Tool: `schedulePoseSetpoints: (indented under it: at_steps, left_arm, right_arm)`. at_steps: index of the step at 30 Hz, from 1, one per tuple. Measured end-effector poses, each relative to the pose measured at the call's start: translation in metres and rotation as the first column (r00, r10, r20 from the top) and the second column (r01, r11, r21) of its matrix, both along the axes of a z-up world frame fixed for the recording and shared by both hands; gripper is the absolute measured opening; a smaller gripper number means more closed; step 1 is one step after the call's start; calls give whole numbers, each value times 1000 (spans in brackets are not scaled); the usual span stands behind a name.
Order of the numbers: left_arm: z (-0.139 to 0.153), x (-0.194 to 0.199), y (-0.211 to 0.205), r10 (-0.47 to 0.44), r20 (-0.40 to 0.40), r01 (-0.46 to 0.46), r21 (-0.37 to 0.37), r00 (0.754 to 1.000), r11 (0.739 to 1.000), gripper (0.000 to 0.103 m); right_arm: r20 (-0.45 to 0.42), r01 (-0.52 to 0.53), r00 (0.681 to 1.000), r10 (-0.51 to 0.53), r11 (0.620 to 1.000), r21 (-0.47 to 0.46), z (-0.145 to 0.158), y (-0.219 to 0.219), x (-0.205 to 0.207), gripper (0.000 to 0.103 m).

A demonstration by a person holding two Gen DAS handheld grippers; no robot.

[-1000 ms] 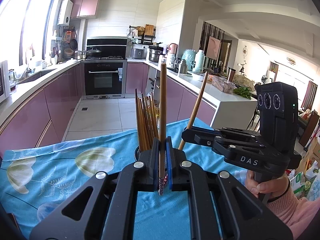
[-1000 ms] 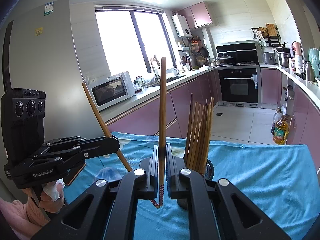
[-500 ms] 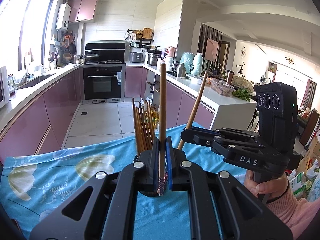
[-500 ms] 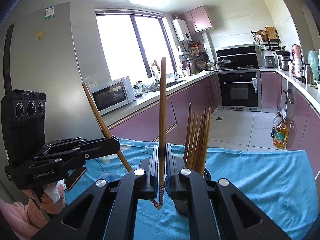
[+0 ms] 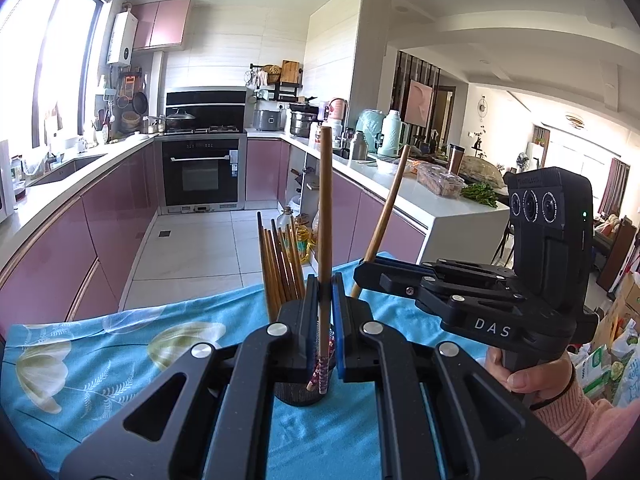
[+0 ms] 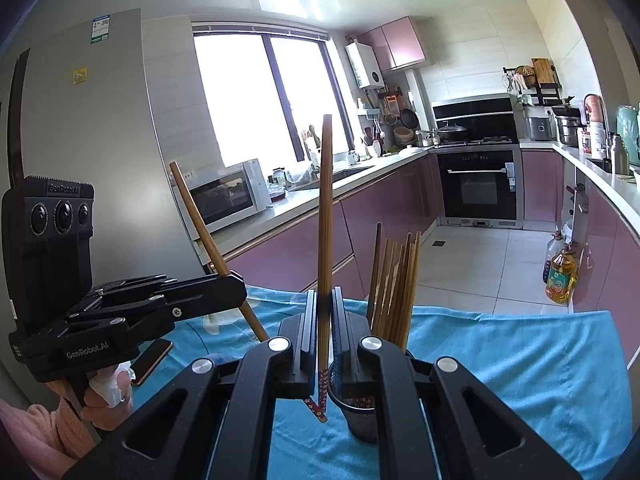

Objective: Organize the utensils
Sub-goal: 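Lower the chopstick into the mesh cup with the right tool while the left tool lowers its own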

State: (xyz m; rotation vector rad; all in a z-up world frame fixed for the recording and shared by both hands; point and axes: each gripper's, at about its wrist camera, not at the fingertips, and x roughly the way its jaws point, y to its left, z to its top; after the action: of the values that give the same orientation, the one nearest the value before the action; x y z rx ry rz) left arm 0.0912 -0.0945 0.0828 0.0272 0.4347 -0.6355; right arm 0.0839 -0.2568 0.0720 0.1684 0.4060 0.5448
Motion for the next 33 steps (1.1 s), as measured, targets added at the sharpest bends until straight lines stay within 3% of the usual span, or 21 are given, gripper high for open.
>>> schedulePoseSetpoints:
  at_steps: [33]
  left_arm:
    - [9, 6, 1, 32, 5, -32, -15, 999, 999, 7]
  right_arm:
    - [5, 26, 1000, -26, 1000, 5, 7, -5, 17, 6]
